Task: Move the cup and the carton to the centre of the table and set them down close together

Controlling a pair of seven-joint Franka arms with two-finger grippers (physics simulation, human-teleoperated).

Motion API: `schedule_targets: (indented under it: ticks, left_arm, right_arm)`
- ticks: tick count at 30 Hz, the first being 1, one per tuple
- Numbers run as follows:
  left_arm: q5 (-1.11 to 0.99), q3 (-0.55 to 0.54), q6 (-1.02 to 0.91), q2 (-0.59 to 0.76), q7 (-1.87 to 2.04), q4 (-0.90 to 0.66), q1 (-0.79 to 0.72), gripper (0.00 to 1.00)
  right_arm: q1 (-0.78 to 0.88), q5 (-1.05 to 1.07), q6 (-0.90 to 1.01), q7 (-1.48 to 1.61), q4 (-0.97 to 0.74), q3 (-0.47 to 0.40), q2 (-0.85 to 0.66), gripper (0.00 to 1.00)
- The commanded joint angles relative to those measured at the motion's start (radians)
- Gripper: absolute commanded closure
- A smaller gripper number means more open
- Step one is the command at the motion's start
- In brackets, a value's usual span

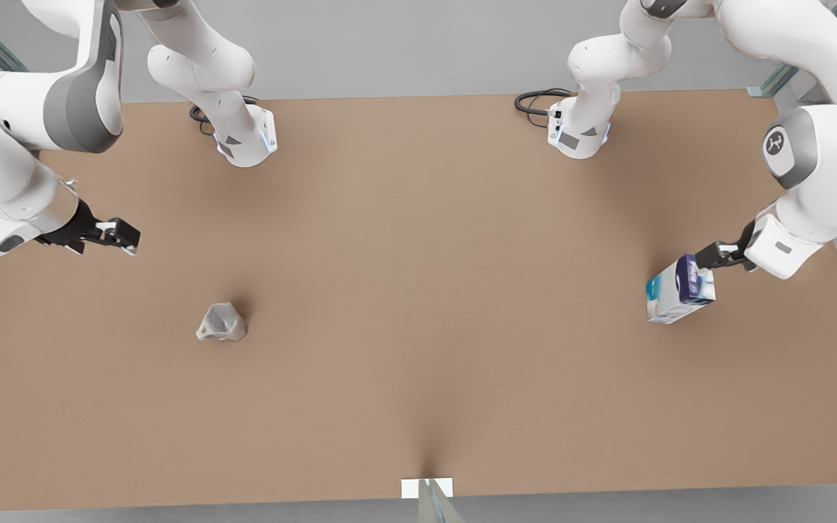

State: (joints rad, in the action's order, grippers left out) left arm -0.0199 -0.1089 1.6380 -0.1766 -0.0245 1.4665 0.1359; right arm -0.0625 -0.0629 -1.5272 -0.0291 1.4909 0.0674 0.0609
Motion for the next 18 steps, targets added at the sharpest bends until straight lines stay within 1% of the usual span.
schedule_targets:
  ticks: [1, 4, 5, 6, 8, 10, 11, 12, 14, 16, 18]
  left_arm:
    - [0.0, 0.0, -0.003, 0.0, -0.011, 0.0, 0.002, 0.0]
    - [0.0, -0.021, -0.02, 0.002, -0.02, 0.0, 0.002, 0.0]
    - [0.0, -0.021, -0.02, -0.001, -0.02, 0.0, 0.004, 0.0]
    - [0.0, -0.021, -0.02, -0.001, -0.02, 0.0, 0.004, 0.0]
    - [0.0, -0.021, -0.02, -0.004, -0.022, 0.0, 0.004, 0.0]
    - [0.0, -0.021, -0.02, -0.006, -0.02, 0.0, 0.004, 0.0]
    - [0.0, -0.021, -0.02, -0.007, -0.022, 0.0, 0.004, 0.0]
    - [0.0, -0.021, -0.02, -0.011, -0.02, 0.0, 0.004, 0.0]
    - [0.0, -0.021, -0.027, -0.012, -0.02, 0.0, 0.004, 0.0]
    - [0.0, -0.021, -0.029, -0.014, -0.02, 0.0, 0.004, 0.0]
    - [0.0, -0.021, -0.033, -0.015, -0.02, 0.0, 0.004, 0.0]
  right_arm:
    - [0.012, 0.0, -0.001, 0.0, 0.0, 0.0, 0.0, 0.0]
    - [0.02, 0.002, 0.013, 0.008, 0.011, 0.0, 0.016, 0.0]
    - [0.046, -0.003, 0.059, 0.02, 0.011, 0.0, 0.066, 0.0]
    - [0.049, -0.005, 0.05, 0.008, 0.037, 0.0, 0.085, 0.0]
    - [0.058, -0.006, -0.126, -0.012, 0.184, 0.0, 0.079, 0.0]
    - [0.046, -0.011, -0.218, -0.018, 0.25, -0.001, 0.085, 0.0]
    - [0.043, -0.015, -0.249, -0.02, 0.27, -0.001, 0.086, 0.0]
    - [0.05, -0.041, -0.252, -0.124, 0.284, 0.0, 0.093, 0.0]
    - [0.041, -0.054, -0.295, -0.133, 0.302, -0.001, 0.108, 0.0]
    - [0.036, -0.054, -0.309, -0.221, 0.312, -0.001, 0.123, 0.0]
    - [0.036, -0.051, -0.321, -0.219, 0.328, -0.003, 0.135, 0.0]
